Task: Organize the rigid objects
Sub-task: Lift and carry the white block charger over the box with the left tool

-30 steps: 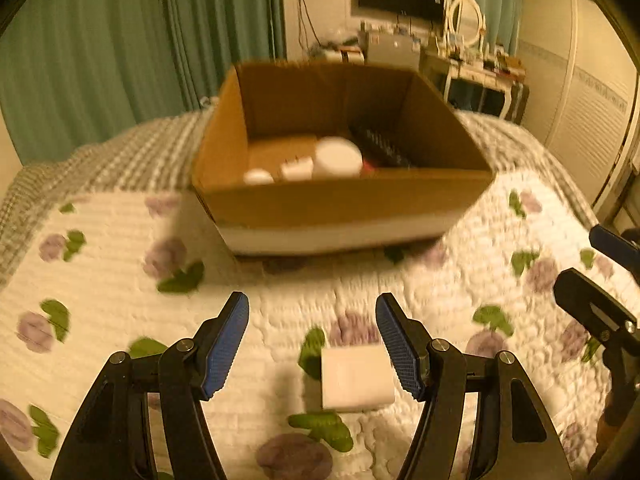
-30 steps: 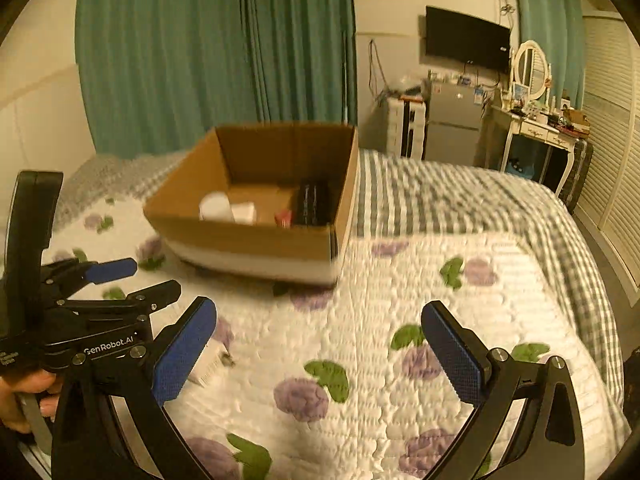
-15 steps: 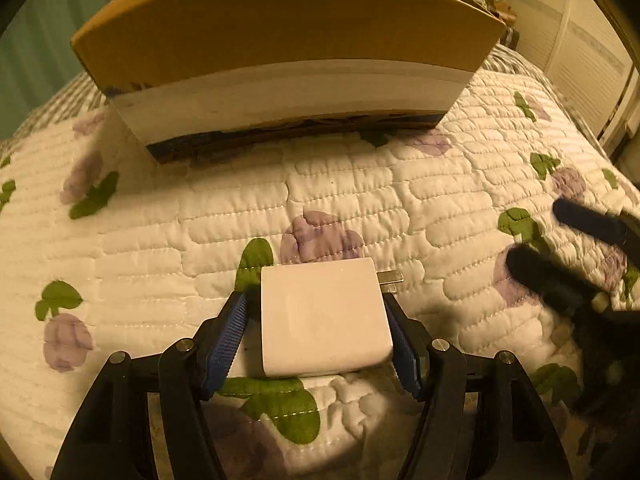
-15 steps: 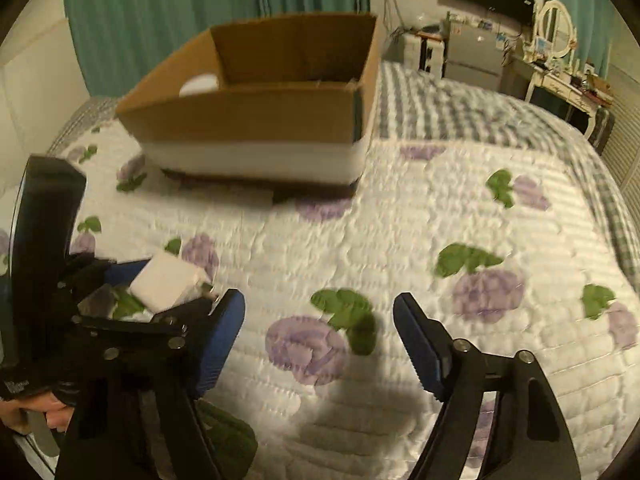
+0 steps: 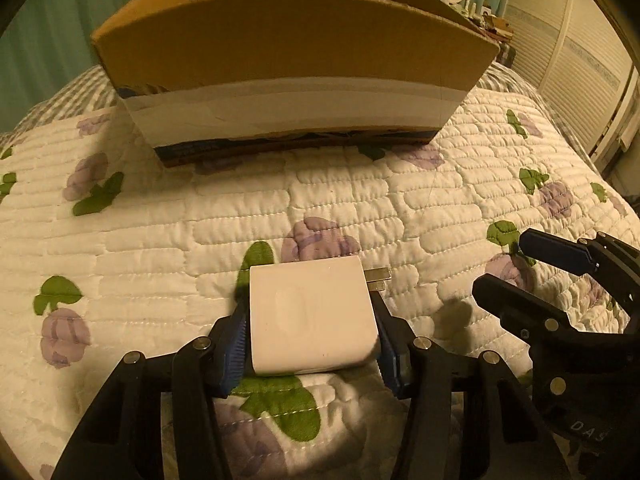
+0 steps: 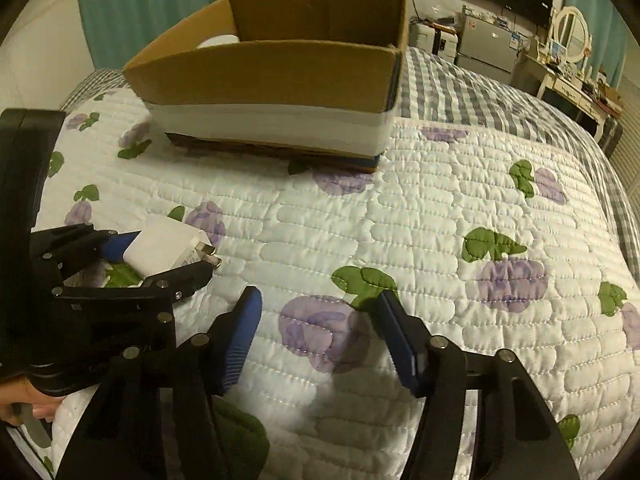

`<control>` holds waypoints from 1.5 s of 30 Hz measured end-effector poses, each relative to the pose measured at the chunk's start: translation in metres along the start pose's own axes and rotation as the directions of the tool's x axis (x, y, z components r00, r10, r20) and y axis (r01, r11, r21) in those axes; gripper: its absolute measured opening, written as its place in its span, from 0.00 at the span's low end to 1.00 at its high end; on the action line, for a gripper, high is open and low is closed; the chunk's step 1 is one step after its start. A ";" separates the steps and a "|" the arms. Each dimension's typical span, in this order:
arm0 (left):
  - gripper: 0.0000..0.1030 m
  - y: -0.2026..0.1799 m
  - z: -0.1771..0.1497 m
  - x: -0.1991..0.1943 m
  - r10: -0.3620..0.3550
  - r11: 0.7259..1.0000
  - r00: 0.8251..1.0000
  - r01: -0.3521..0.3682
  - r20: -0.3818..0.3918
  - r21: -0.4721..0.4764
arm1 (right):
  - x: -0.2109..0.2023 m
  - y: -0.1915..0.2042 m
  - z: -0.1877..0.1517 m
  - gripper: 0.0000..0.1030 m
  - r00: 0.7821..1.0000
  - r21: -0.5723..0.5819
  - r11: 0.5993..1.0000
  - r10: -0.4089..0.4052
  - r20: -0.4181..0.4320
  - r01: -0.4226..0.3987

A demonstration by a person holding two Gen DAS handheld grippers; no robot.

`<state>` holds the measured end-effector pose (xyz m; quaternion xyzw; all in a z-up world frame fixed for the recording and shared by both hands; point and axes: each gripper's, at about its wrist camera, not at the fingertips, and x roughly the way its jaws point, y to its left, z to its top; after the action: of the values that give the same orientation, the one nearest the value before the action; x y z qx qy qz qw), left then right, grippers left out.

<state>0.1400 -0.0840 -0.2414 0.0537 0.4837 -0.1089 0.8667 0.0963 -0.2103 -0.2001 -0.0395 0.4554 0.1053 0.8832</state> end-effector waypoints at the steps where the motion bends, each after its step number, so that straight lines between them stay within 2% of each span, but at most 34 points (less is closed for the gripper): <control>1: 0.53 0.001 -0.002 -0.004 0.002 1.000 1.000 -0.002 0.006 -0.003 | -0.002 0.001 0.000 0.55 1.000 -0.006 1.000 -0.002 0.005 0.002; 9: 0.52 0.001 -0.016 -0.039 0.029 1.000 0.998 -0.028 0.060 -0.006 | -0.029 0.014 0.002 0.47 0.998 -0.042 0.999 -0.012 0.061 0.014; 15: 0.52 -0.003 -0.024 -0.068 0.017 1.000 0.994 -0.016 0.111 -0.011 | -0.062 0.019 0.005 0.45 0.991 -0.045 0.999 -0.021 0.130 0.027; 20: 0.52 -0.008 -0.023 -0.099 0.037 0.999 0.983 -0.037 0.180 0.000 | -0.098 0.027 0.007 0.43 0.977 -0.049 0.998 -0.037 0.208 0.049; 23: 0.52 -0.005 -0.021 -0.123 0.044 0.999 0.972 -0.043 0.230 -0.008 | -0.120 0.029 0.004 0.42 0.966 -0.051 0.995 -0.067 0.248 0.082; 26: 0.52 -0.002 -0.017 -0.148 0.042 0.999 0.961 -0.037 0.275 -0.022 | -0.144 0.024 0.007 0.41 0.956 -0.028 0.997 -0.063 0.287 0.074; 31: 0.52 -0.003 -0.009 -0.187 0.041 0.999 0.930 -0.045 0.366 0.002 | -0.188 0.017 0.026 0.41 0.928 0.011 0.998 -0.055 0.368 0.055; 39: 0.52 0.002 0.016 -0.245 0.033 0.999 0.867 -0.036 0.497 -0.003 | -0.252 0.020 0.061 0.41 0.857 0.019 0.998 -0.062 0.511 0.061; 45: 0.52 0.010 0.048 -0.275 0.033 0.999 0.818 -0.033 0.574 -0.010 | -0.278 0.027 0.086 0.41 0.799 0.012 0.996 -0.081 0.596 0.093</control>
<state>0.0422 -0.0460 0.0173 0.0272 0.1994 -0.1051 0.9739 0.0025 -0.2119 0.0768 -0.0332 0.1521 0.0759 0.9849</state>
